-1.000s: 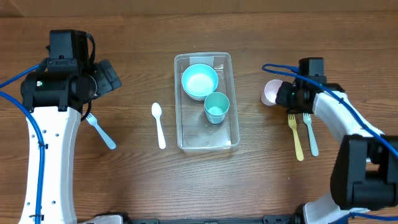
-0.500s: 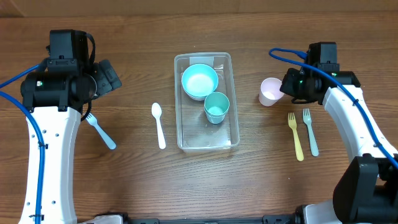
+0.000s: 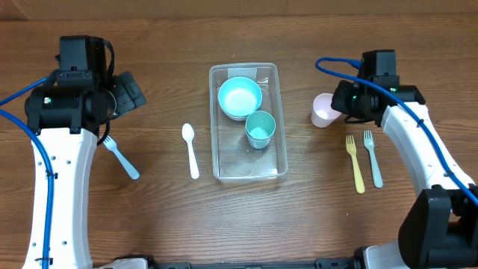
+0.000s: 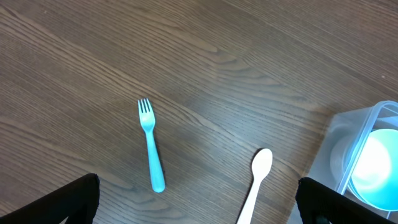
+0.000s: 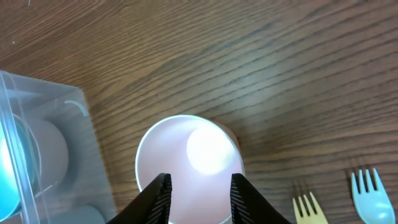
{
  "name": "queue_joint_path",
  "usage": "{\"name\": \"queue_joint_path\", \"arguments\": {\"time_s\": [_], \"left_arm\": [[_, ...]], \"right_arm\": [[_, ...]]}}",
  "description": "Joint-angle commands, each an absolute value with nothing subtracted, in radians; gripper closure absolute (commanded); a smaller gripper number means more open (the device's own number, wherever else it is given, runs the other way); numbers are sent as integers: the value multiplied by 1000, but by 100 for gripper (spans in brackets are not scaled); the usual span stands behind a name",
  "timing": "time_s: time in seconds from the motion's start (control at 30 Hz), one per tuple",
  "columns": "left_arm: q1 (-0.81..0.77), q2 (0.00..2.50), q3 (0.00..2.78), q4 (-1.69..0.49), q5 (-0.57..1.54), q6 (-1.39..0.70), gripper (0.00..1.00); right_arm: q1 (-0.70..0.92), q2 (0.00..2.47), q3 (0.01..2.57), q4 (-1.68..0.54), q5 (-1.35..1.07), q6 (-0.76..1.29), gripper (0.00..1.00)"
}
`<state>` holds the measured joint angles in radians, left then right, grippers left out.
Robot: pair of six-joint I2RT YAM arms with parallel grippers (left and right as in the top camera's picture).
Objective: Pack container
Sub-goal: 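Move the right gripper to the pink cup and grasp its rim, then stack the pink cup onto the cups in the container, release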
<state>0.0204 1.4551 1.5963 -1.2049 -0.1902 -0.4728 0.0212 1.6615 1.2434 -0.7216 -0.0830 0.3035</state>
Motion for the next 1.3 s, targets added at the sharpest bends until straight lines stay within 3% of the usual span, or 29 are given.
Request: {"name": "queue_joint_path", "arguments": {"time_s": [0.0,0.33,0.5,0.77,1.03,1.27], "left_arm": [[26,1445,1606,-1204,-183,-491,0],[26,1445,1606,-1204,-183,-491,0],[26,1445,1606,-1204,-183,-491,0],[26,1445,1606,-1204,-183,-491,0],[26,1445,1606,-1204,-183,-491,0],[26,1445,1606,-1204,-183,-491,0]], "right_arm": [[25,1652,1217,-703,-44,315,67],[25,1771,1190,-683,7,315,68],[25,1777,1190,-677,6,315,96],[65,1677,1287,-769,4,311,96],[360,1538,1648,-1061,30,308,96],[499,1581,1660,-1117,70,311,96]]}}
